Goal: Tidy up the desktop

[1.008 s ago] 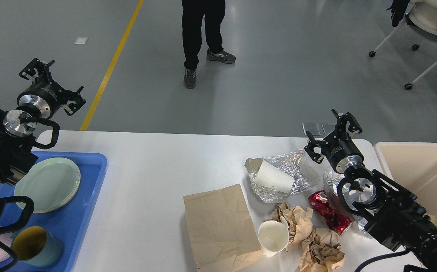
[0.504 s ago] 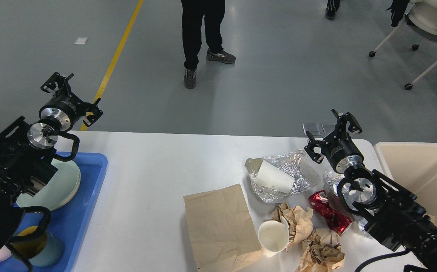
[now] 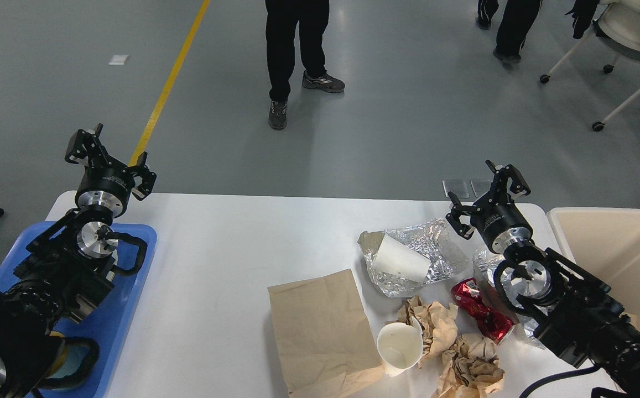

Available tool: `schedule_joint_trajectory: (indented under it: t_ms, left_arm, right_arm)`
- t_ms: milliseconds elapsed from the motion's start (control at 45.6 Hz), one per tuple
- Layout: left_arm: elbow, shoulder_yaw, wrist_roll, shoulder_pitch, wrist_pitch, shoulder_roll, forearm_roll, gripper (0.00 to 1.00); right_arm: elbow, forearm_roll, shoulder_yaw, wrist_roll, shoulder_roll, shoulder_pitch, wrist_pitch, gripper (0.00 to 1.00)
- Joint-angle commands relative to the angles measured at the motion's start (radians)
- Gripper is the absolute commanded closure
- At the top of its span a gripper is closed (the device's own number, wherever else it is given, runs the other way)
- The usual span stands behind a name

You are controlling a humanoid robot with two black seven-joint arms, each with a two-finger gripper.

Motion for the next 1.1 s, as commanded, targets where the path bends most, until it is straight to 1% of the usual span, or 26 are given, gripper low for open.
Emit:
schedule_joint_trajectory:
  t_ms: [0, 88, 197, 241, 285, 1074]
  left_arm:
    - [0.002, 0.024, -0.008, 0.015, -0.032, -0.013, -0.003, 0.04]
    - [0.001, 0.033, -0.030, 0.059, -0.055, -0.022, 0.000, 0.04]
    - [0.001, 0.033, -0.103, 0.069, -0.080, -0.027, -0.003, 0.04]
    - [0.001, 0.033, -0.122, 0.069, -0.080, -0.028, -0.003, 0.04]
    - [0.001, 0.033, -0.131, 0.069, -0.080, -0.028, -0.003, 0.04]
    - [0.001, 0.033, -0.131, 0.069, -0.080, -0.030, -0.003, 0.04]
  right_arm:
    - [0.000, 0.000, 0.000, 0.000, 0.000, 0.000, 0.000, 0.00]
    - [0.000, 0.000, 0.000, 0.000, 0.000, 0.000, 0.000, 0.00]
    - [0.000, 0.000, 0.000, 0.000, 0.000, 0.000, 0.000, 0.00]
    - [0.000, 0.000, 0.000, 0.000, 0.000, 0.000, 0.000, 0.00]
    - [0.000, 0.000, 0.000, 0.000, 0.000, 0.000, 0.000, 0.00]
    - [0.000, 0.000, 0.000, 0.000, 0.000, 0.000, 0.000, 0.00]
